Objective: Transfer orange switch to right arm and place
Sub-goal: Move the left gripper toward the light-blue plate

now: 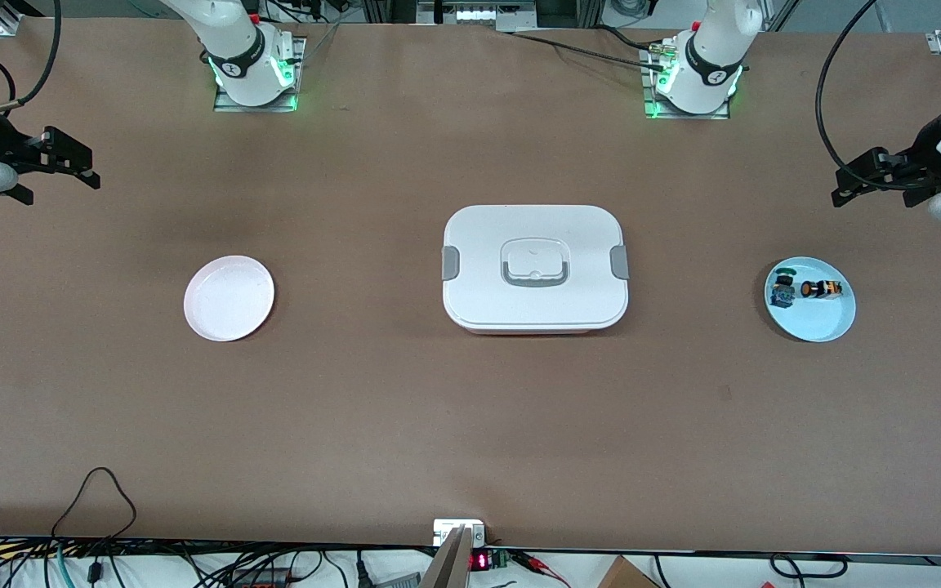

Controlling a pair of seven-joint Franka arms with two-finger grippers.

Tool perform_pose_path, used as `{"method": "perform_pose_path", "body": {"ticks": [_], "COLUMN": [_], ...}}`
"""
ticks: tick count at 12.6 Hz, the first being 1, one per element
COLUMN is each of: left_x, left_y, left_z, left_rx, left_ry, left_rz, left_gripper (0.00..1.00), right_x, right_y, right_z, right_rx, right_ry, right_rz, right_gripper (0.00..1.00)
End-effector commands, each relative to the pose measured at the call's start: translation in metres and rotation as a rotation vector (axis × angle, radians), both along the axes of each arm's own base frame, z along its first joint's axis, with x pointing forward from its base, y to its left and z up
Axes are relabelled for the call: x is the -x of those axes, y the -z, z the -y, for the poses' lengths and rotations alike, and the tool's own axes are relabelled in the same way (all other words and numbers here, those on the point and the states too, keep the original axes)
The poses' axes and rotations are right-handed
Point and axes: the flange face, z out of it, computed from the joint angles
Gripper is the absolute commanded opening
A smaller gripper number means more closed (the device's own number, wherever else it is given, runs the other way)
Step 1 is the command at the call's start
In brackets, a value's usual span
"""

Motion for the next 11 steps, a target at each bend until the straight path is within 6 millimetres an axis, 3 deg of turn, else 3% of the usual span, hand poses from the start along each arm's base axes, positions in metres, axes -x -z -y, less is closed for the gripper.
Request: {"method": "perform_pose_path", "body": {"ticks": [1,2,6,10,11], "left_x": [-0.011,-0.012,-0.024,-0.024,-0.024], "left_y": [0.016,0.021,0.053,0.065,0.077], "left_z": [0.016,0.022,0.009,-0.004,-0.011], "left_rx": [-0.001,-0.001,0.004,0.004,0.004], "left_ry": [0.027,0.034,0.021,-0.001,-0.013], "left_rz": [-0.039,-0.05,-0.099,-0.125,-0.146], "left_gripper": [1.0,1.0,1.0,1.0,1.0], "right_x": [0.002,0.002,0.001,0.0,-0.002], "right_y": [-0.008,-0.008,-0.008,-0.008,-0.007], "right_z": [-0.005,-0.005,-0.005,-0.005,-0.004], "right_rx": [-0.003,-0.002,-0.001,0.001,0.002], "right_ry": [0.01,0.009,0.009,0.005,0.01], "right_rz": [0.004,0.006,0.009,0.012,0.015], "right_gripper": [1.0,1.0,1.0,1.0,1.0]}}
